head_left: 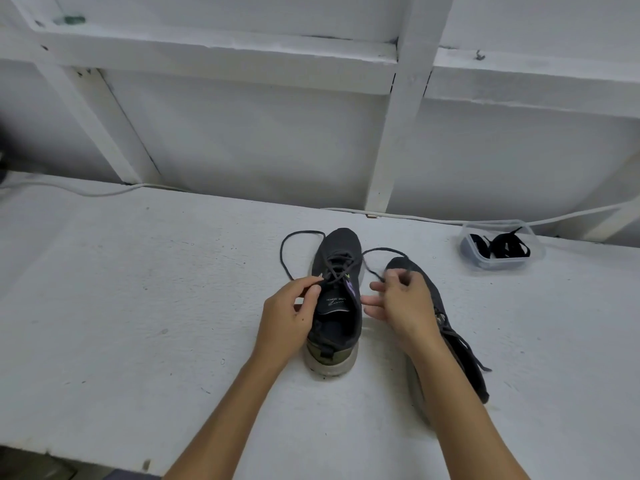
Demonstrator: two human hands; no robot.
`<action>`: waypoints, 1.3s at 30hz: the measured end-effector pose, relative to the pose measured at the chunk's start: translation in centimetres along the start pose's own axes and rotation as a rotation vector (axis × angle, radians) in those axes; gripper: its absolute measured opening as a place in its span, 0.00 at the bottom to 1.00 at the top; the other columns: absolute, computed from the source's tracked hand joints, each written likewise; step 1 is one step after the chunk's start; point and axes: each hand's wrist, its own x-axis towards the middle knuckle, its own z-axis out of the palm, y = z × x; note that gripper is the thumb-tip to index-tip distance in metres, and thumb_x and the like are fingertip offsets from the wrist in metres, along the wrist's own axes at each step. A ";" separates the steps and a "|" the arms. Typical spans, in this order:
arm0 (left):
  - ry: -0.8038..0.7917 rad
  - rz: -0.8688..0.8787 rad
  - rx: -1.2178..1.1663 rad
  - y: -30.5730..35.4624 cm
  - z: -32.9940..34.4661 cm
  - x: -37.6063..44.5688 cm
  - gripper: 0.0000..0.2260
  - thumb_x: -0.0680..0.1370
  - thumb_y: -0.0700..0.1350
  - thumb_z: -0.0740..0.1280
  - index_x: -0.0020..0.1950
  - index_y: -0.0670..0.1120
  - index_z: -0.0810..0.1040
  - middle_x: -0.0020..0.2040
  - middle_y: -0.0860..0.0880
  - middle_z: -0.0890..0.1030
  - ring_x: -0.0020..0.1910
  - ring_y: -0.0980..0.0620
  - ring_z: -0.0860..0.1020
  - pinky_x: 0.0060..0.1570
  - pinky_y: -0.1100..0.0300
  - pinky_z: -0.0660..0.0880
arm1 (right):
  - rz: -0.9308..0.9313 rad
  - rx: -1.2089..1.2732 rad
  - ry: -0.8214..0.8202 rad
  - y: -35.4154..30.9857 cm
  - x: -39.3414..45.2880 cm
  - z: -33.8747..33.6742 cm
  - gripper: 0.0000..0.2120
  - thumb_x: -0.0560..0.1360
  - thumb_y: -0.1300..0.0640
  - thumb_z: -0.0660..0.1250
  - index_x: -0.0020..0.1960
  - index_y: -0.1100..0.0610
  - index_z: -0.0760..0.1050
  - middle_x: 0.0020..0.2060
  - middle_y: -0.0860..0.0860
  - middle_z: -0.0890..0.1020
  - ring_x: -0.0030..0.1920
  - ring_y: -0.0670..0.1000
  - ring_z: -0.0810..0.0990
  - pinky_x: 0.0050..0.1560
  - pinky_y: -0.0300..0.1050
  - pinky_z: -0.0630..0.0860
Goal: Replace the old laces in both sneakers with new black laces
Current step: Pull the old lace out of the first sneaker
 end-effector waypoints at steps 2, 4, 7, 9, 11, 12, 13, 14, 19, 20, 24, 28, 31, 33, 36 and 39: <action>-0.028 -0.027 -0.006 0.4 0.3 0.1 0.09 0.81 0.46 0.66 0.59 0.50 0.83 0.54 0.58 0.83 0.53 0.63 0.79 0.48 0.66 0.79 | -0.051 -0.110 -0.034 0.1 -0.5 0.2 0.23 0.84 0.48 0.61 0.75 0.54 0.62 0.50 0.50 0.82 0.40 0.49 0.88 0.43 0.45 0.84; -0.071 -0.093 -0.034 0.7 0.5 0.3 0.09 0.82 0.49 0.65 0.58 0.52 0.83 0.53 0.59 0.82 0.53 0.65 0.78 0.48 0.70 0.76 | -0.088 -0.172 -0.022 0.7 -1.0 0.4 0.34 0.82 0.43 0.62 0.81 0.54 0.54 0.44 0.46 0.83 0.44 0.46 0.87 0.50 0.46 0.83; -0.115 -0.243 -0.120 1.0 0.2 1.0 0.10 0.82 0.52 0.63 0.57 0.54 0.83 0.53 0.60 0.83 0.53 0.66 0.78 0.51 0.71 0.73 | -0.136 -0.142 -0.002 2.4 -1.5 0.9 0.41 0.80 0.42 0.64 0.83 0.55 0.47 0.40 0.48 0.85 0.49 0.43 0.84 0.65 0.50 0.77; -0.148 -0.264 -0.070 1.0 0.0 1.9 0.09 0.81 0.51 0.65 0.57 0.54 0.84 0.53 0.60 0.84 0.53 0.65 0.79 0.54 0.68 0.74 | -0.161 -0.103 -0.052 3.4 -1.9 1.4 0.38 0.81 0.44 0.65 0.82 0.57 0.52 0.42 0.40 0.85 0.52 0.40 0.81 0.66 0.47 0.75; -0.175 -0.286 -0.035 1.3 -0.2 2.6 0.07 0.80 0.50 0.68 0.54 0.55 0.85 0.50 0.61 0.84 0.51 0.65 0.80 0.55 0.66 0.75 | -0.163 -0.086 -0.071 4.2 -2.3 1.8 0.25 0.81 0.44 0.65 0.70 0.60 0.70 0.39 0.37 0.84 0.48 0.40 0.80 0.60 0.45 0.76; -0.185 -0.300 -0.038 1.5 -0.2 2.9 0.06 0.79 0.50 0.69 0.51 0.57 0.85 0.48 0.61 0.84 0.49 0.65 0.80 0.53 0.67 0.76 | -0.150 -0.092 -0.052 4.3 -2.4 1.9 0.20 0.81 0.42 0.64 0.61 0.58 0.76 0.36 0.40 0.83 0.45 0.42 0.81 0.57 0.46 0.77; -0.195 -0.311 -0.046 1.6 -0.3 3.2 0.04 0.78 0.51 0.70 0.49 0.58 0.85 0.46 0.62 0.85 0.47 0.66 0.80 0.51 0.68 0.75 | -0.132 -0.128 -0.023 4.5 -2.5 1.9 0.21 0.80 0.39 0.63 0.53 0.57 0.78 0.36 0.44 0.84 0.44 0.46 0.82 0.54 0.48 0.78; -0.202 -0.312 -0.048 1.8 -0.3 3.4 0.04 0.77 0.51 0.71 0.46 0.59 0.85 0.44 0.62 0.85 0.45 0.67 0.80 0.48 0.70 0.74 | -0.111 -0.191 0.011 4.3 -2.8 1.8 0.23 0.79 0.37 0.61 0.45 0.56 0.79 0.35 0.48 0.84 0.42 0.49 0.82 0.50 0.48 0.78; -0.208 -0.308 -0.036 2.0 -0.1 3.8 0.03 0.77 0.50 0.72 0.45 0.57 0.85 0.41 0.61 0.85 0.43 0.67 0.81 0.44 0.72 0.73 | -0.149 -0.381 0.126 3.7 -3.1 1.1 0.26 0.78 0.38 0.64 0.32 0.57 0.73 0.26 0.47 0.78 0.31 0.46 0.76 0.37 0.41 0.70; -0.206 -0.309 -0.030 1.9 0.0 3.9 0.03 0.77 0.50 0.72 0.45 0.57 0.85 0.41 0.61 0.85 0.42 0.67 0.81 0.43 0.72 0.72 | -0.174 -0.363 0.135 3.7 -3.0 1.0 0.23 0.78 0.39 0.66 0.35 0.56 0.75 0.29 0.47 0.80 0.31 0.44 0.77 0.37 0.38 0.70; -0.222 -0.257 0.092 1.8 0.3 4.2 0.04 0.80 0.50 0.68 0.49 0.52 0.82 0.45 0.57 0.83 0.46 0.61 0.80 0.43 0.70 0.72 | -0.276 -0.265 0.054 3.9 -2.4 1.3 0.10 0.80 0.46 0.66 0.48 0.51 0.80 0.42 0.44 0.85 0.44 0.36 0.80 0.41 0.25 0.71; -0.268 -0.183 0.184 2.2 0.0 4.7 0.06 0.84 0.48 0.61 0.53 0.48 0.76 0.44 0.55 0.80 0.42 0.61 0.77 0.37 0.73 0.70 | -0.255 -0.231 -0.150 4.4 -1.6 2.0 0.19 0.83 0.43 0.58 0.70 0.46 0.76 0.65 0.39 0.79 0.65 0.36 0.75 0.66 0.33 0.70; -0.267 -0.226 0.120 2.1 -0.2 5.0 0.07 0.84 0.47 0.60 0.53 0.47 0.75 0.44 0.54 0.80 0.43 0.61 0.78 0.38 0.76 0.70 | -0.249 -0.169 -0.182 4.7 -1.8 2.4 0.21 0.85 0.45 0.54 0.75 0.48 0.70 0.71 0.38 0.72 0.72 0.35 0.66 0.74 0.37 0.62; -0.301 -0.279 0.030 1.5 -0.3 4.9 0.07 0.83 0.50 0.62 0.53 0.50 0.78 0.46 0.54 0.82 0.47 0.57 0.80 0.47 0.69 0.75 | -0.230 -0.134 -0.188 4.9 -1.8 2.5 0.22 0.85 0.45 0.54 0.77 0.48 0.68 0.73 0.38 0.69 0.74 0.35 0.64 0.76 0.37 0.59; -0.322 -0.274 0.037 0.9 -0.3 4.4 0.06 0.80 0.53 0.68 0.52 0.53 0.82 0.47 0.57 0.84 0.49 0.60 0.81 0.52 0.62 0.78 | -0.223 -0.143 -0.198 5.2 -1.8 2.5 0.23 0.85 0.43 0.55 0.78 0.47 0.65 0.74 0.36 0.66 0.75 0.35 0.61 0.75 0.36 0.57; -0.238 -0.274 0.006 1.1 -0.5 4.6 0.07 0.82 0.50 0.64 0.51 0.50 0.81 0.47 0.55 0.84 0.47 0.57 0.82 0.49 0.61 0.79 | -0.231 -0.158 -0.197 5.4 -1.8 2.6 0.23 0.85 0.43 0.53 0.78 0.47 0.64 0.74 0.36 0.65 0.75 0.34 0.60 0.73 0.32 0.55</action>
